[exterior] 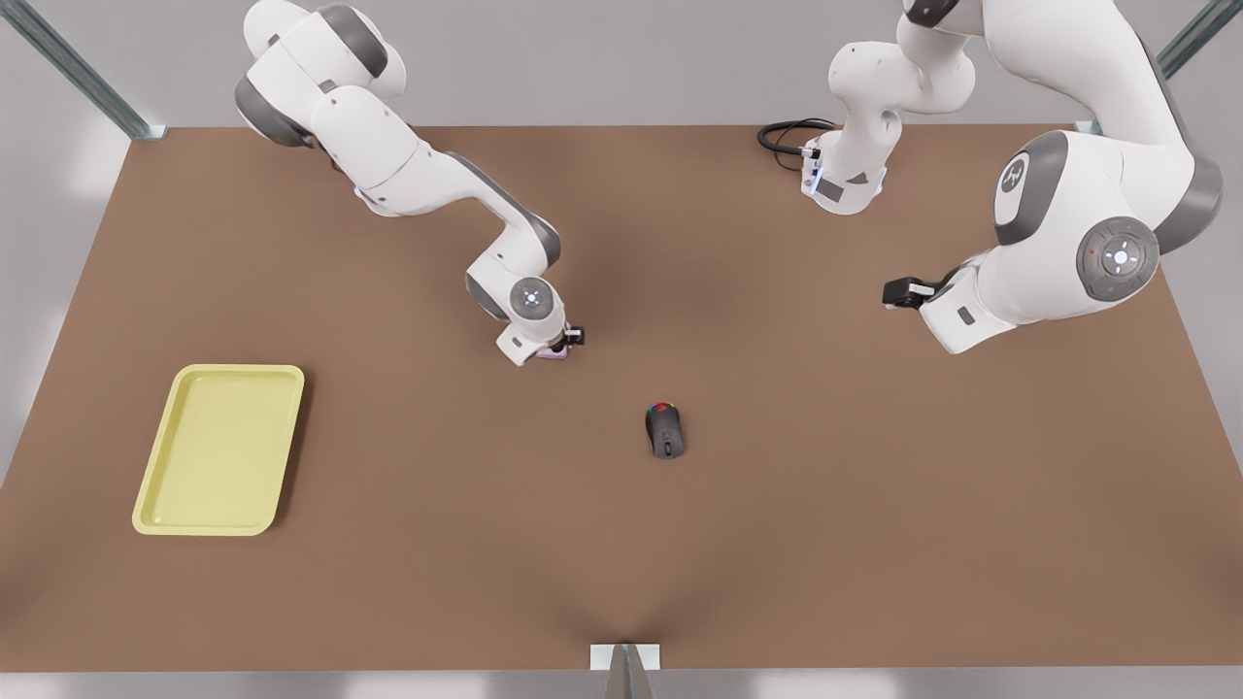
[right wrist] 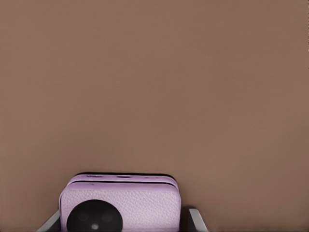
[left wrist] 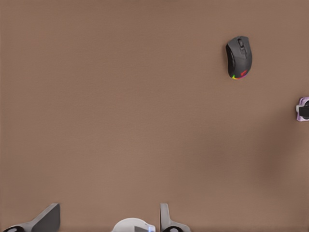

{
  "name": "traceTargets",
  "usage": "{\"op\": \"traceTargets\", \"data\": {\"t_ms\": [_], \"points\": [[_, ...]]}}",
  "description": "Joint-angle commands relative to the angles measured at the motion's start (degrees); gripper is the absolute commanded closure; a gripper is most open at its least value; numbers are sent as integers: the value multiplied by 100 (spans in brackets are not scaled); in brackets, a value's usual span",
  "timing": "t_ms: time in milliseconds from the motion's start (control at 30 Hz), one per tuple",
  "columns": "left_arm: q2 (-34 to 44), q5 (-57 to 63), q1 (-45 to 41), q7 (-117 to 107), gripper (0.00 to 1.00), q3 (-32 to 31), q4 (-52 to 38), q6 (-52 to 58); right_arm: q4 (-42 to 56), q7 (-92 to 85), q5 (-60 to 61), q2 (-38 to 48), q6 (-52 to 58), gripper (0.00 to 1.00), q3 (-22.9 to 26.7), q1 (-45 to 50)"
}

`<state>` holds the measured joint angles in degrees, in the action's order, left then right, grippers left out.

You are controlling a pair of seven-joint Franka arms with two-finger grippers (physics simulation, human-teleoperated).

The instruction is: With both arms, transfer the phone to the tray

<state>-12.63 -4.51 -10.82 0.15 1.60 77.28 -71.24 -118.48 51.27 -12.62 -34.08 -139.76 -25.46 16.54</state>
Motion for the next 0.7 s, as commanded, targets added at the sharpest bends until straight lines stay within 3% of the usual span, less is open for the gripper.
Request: {"op": "traceTargets", "data": {"t_ms": [0, 267, 333, 500, 667], "points": [[6, 3, 1, 3, 0, 7, -2, 5, 9, 647, -4, 7, 46, 22, -3, -1], [-12, 3, 1, 3, 0, -2, -81, 5, 308, 506, -4, 86, 186, 27, -38, -10], [-21, 3, 1, 3, 0, -2, -81, 5, 914, 68, -4, 209, 1091, 27, -47, -194], [-29, 11, 1, 3, 0, 7, -81, 14, 800, -1945, 40, 824, 1645, 29, -47, -1793], [-38, 196, 1, 3, 0, -10, -81, 5, 255, -5258, 32, 1018, 1654, 28, -29, -3877]]}}
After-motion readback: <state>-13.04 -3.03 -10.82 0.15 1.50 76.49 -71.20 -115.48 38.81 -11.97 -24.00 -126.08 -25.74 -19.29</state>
